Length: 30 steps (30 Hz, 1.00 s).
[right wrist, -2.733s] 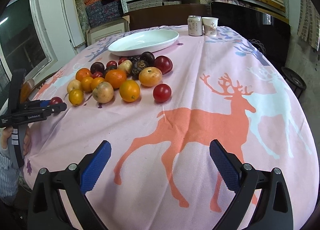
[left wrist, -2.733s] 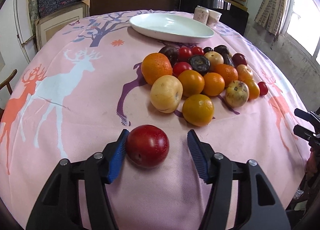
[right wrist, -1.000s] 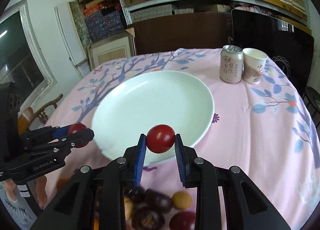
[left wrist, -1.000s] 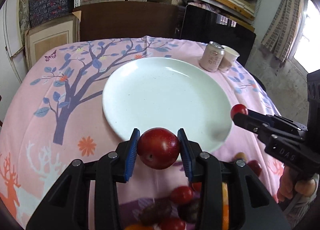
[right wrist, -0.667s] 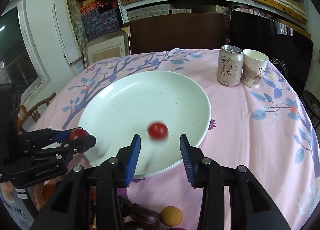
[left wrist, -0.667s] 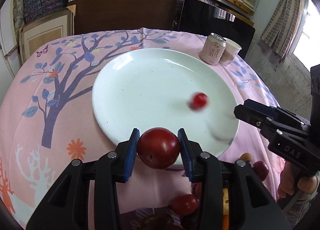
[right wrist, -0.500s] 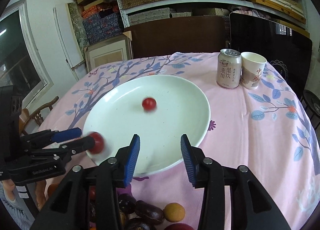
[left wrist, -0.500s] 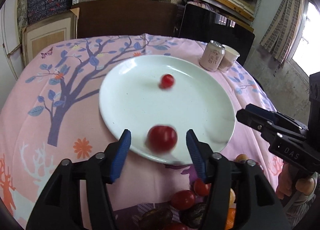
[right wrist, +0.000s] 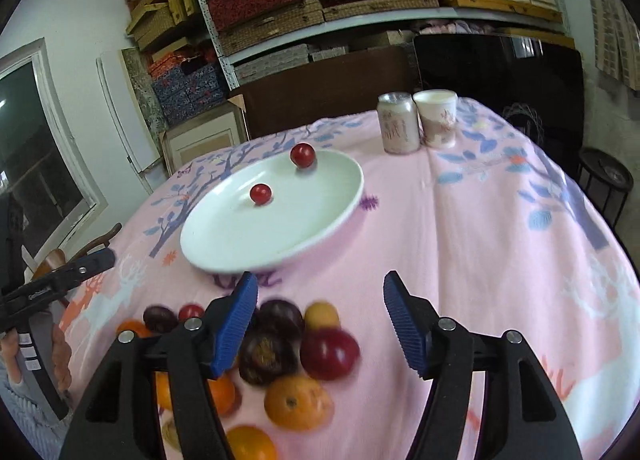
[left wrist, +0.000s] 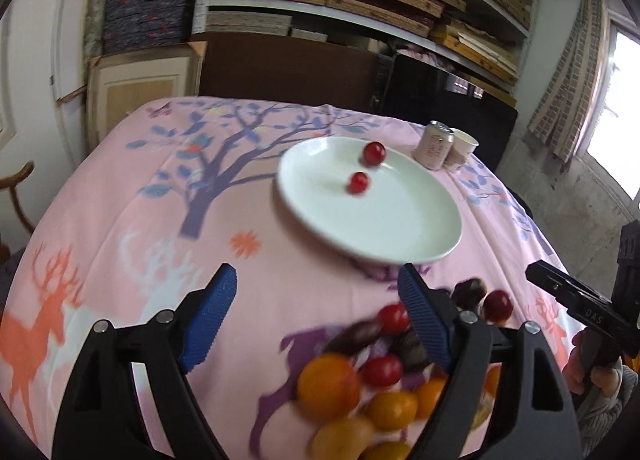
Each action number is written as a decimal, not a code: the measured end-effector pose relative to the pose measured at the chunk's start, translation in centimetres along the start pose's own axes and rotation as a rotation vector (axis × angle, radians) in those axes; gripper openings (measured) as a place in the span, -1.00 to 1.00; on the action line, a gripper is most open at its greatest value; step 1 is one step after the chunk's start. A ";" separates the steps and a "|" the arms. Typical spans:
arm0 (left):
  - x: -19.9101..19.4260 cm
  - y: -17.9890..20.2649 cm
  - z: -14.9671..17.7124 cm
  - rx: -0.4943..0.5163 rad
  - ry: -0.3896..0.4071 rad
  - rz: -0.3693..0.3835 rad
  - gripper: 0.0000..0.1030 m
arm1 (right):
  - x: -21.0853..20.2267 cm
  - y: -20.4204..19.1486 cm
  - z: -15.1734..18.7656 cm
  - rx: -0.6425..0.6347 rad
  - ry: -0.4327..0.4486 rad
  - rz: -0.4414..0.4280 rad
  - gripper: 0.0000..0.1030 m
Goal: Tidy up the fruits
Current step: 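Move both open tools back down to the fruit pile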
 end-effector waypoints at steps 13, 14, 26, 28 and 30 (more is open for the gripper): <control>-1.5 0.2 6.7 0.062 -0.053 -0.004 0.60 | -1.3 1.9 2.6 0.047 0.007 0.049 0.56; -1.2 0.5 6.7 0.076 -0.059 -0.005 0.64 | -1.2 1.9 2.6 0.048 0.003 0.048 0.56; -0.3 -3.2 5.5 0.024 -0.053 -0.212 0.66 | -1.0 2.3 2.8 0.059 -0.008 0.041 0.57; -0.6 -4.5 5.4 -0.038 -0.048 -0.208 0.66 | -1.0 2.4 2.7 0.064 -0.003 0.039 0.57; -0.8 -4.8 5.2 -0.061 -0.042 -0.181 0.65 | -1.1 2.4 2.7 0.062 -0.003 0.036 0.57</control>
Point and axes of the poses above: each gripper's, at about its wrist camera, not at the fingertips, and x roughly the way its jaws point, y to its right, z to its underside, the point moved 4 cm from there along x, roughly the way its jaws point, and after that the axes turned 1 degree about z, right-handed, at the moved point
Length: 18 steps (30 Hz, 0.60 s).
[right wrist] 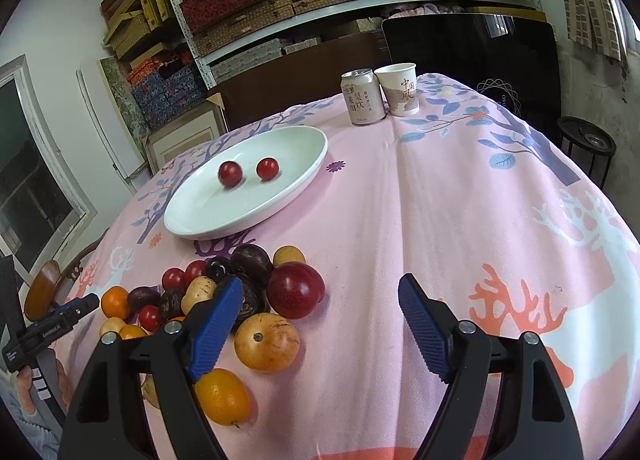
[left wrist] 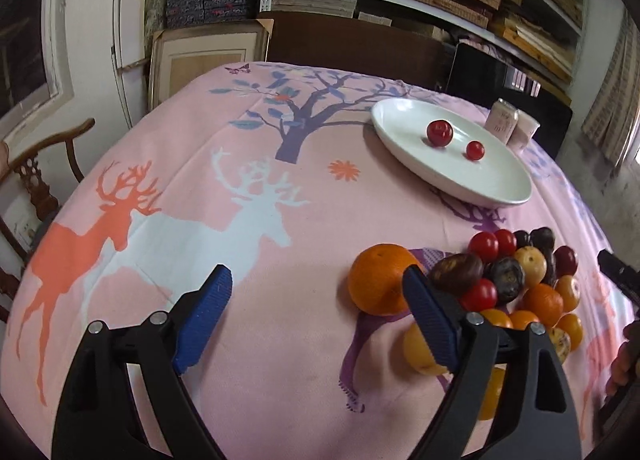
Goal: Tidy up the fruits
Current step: 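Move both open tools back down to the fruit pile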
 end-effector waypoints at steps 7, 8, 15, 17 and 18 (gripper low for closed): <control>0.6 3.1 0.6 0.143 0.000 -0.003 0.65 | -0.1 -0.2 0.1 -0.012 -0.002 0.003 0.58; 0.9 3.4 0.5 0.150 -0.008 -0.001 0.64 | -0.1 -0.2 0.2 -0.014 -0.003 0.003 0.58; 2.2 4.2 0.3 0.169 -0.038 0.060 0.31 | 0.0 -0.4 0.2 -0.024 -0.009 0.010 0.58; 2.6 4.6 0.4 0.173 -0.055 0.089 0.17 | 0.0 -0.3 0.2 -0.021 -0.009 0.009 0.58; 2.8 4.7 0.4 0.173 -0.064 0.102 0.14 | 0.0 -0.3 0.2 -0.021 -0.010 0.009 0.58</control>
Point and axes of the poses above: each gripper's, at about its wrist camera, not at the fingertips, and x roughly the way its jaws point, y to its right, z to its underside, the point moved 4 cm from there along x, roughly the way its jaws point, and after that the axes turned 1 degree about z, right-handed, at the moved point
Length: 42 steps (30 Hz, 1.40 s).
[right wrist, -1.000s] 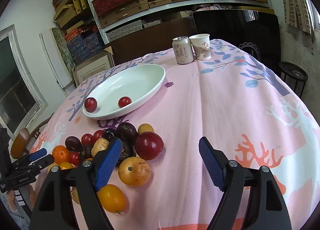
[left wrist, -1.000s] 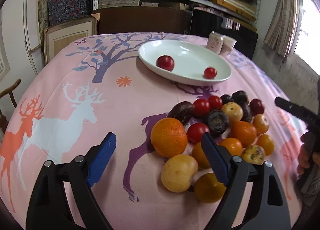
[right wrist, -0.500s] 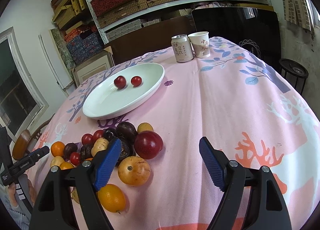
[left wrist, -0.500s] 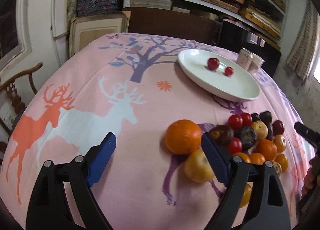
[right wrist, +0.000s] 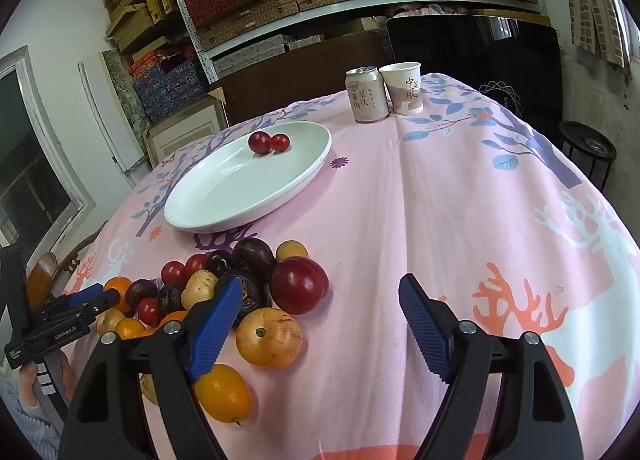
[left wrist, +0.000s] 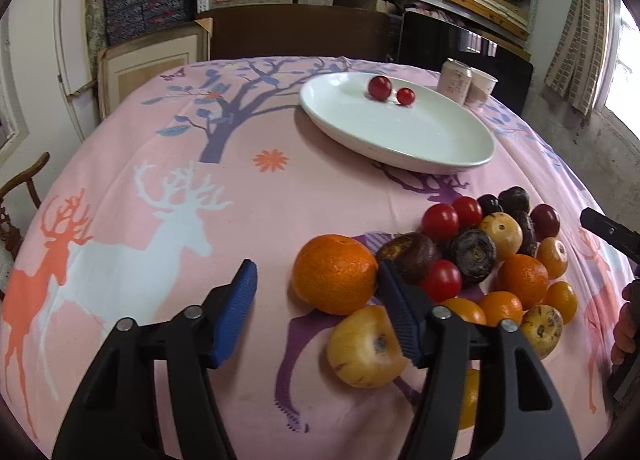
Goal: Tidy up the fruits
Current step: 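Move both open tools back down to the fruit pile, then grasp a mandarin orange with the left tool while the right tool grasps a golden fruit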
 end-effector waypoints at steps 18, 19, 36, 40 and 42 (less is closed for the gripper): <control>0.2 -1.1 -0.4 -0.052 0.002 0.015 -0.10 | -0.3 -1.6 1.8 -0.081 -0.037 -0.012 0.56; 0.1 -1.2 -0.4 -0.053 0.004 0.012 -0.10 | -0.2 -2.0 2.0 -0.102 -0.044 -0.009 0.54; 0.3 -0.9 0.1 -0.041 -0.007 0.005 -0.10 | 2.8 -4.7 3.3 -0.133 -0.177 -0.114 -0.24; 0.3 -0.8 0.0 -0.039 -0.002 0.003 -0.10 | 2.6 -4.5 3.3 -0.118 -0.175 -0.125 -0.25; 0.1 -0.8 0.0 -0.038 0.011 0.001 -0.10 | 2.2 -4.3 3.1 -0.106 -0.157 -0.122 -0.25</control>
Point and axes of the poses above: each gripper's, at about its wrist camera, not at the fingertips, and x roughly the way its jaws point, y to its right, z to its underside, the point moved 4 cm from there along x, roughly the way its jaws point, and after that the axes turned 1 degree about z, right-handed, at the moved point
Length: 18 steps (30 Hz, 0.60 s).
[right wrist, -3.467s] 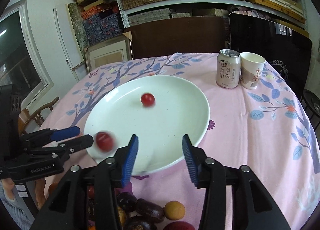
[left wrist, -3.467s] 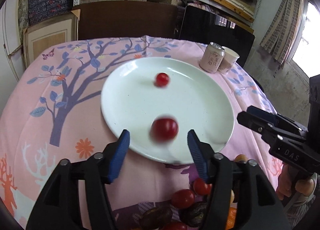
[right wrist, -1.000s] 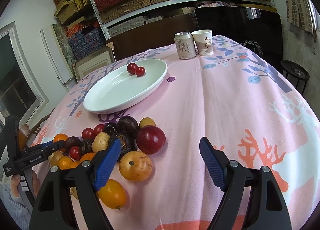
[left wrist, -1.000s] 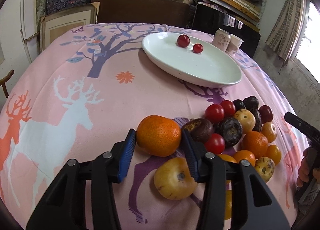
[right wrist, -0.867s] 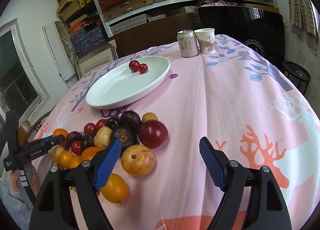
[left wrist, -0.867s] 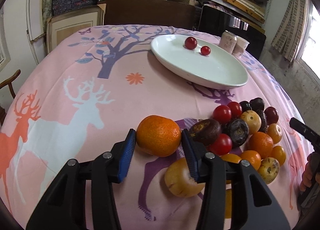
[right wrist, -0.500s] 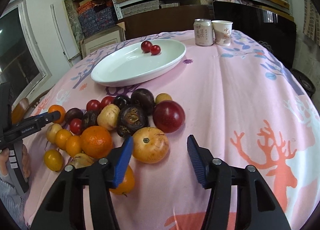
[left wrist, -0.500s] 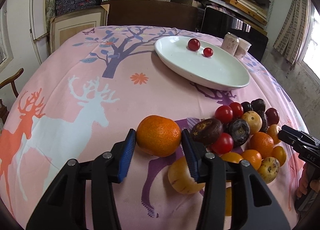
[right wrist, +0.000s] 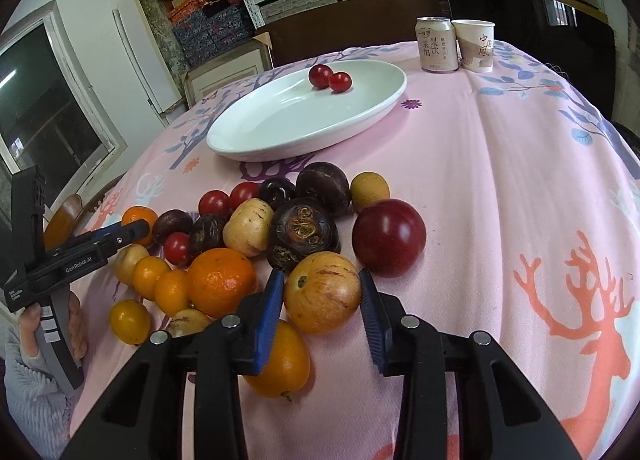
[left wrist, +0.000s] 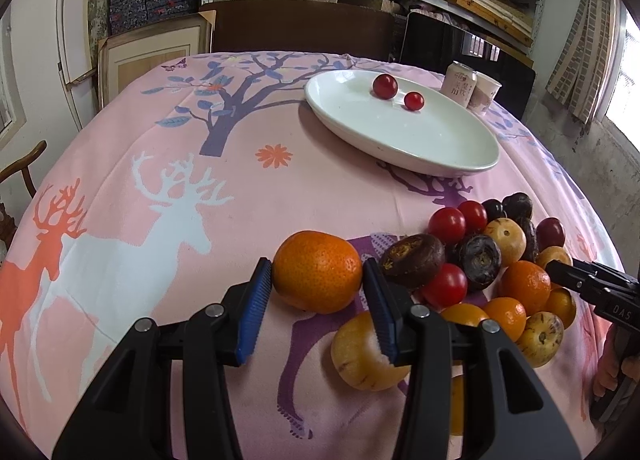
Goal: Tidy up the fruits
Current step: 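Grasp a mandarin orange with the left tool while the right tool grasps a golden fruit, then lift both fruits over the white plate and open both tools to release them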
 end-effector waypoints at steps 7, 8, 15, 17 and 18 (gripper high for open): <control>-2.7 0.4 -1.0 -0.004 0.097 0.002 -0.11 | -2.6 0.9 -1.0 0.034 0.121 0.027 -0.25; -2.9 0.4 -1.2 -0.005 0.104 -0.003 -0.11 | -2.8 1.1 -1.4 0.043 0.132 0.030 -0.25; -1.4 2.1 -6.5 0.014 0.098 -0.003 -0.10 | -3.8 0.3 -9.3 0.033 0.204 0.034 -0.26; -0.3 2.8 -8.3 0.003 0.104 0.006 -0.10 | -2.9 -0.4 -11.4 0.011 0.209 0.039 -0.25; 0.4 3.0 -9.2 0.004 0.103 0.000 -0.10 | -2.1 -0.7 -12.4 0.002 0.205 0.044 -0.25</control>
Point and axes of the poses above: each gripper's, at about its wrist camera, not at the fingertips, and x roughly the way its jaws point, y to its right, z to its underside, the point moved 4 cm from there along x, roughly the way its jaws point, and after that the axes turned 1 degree about z, right-handed, at the moved point
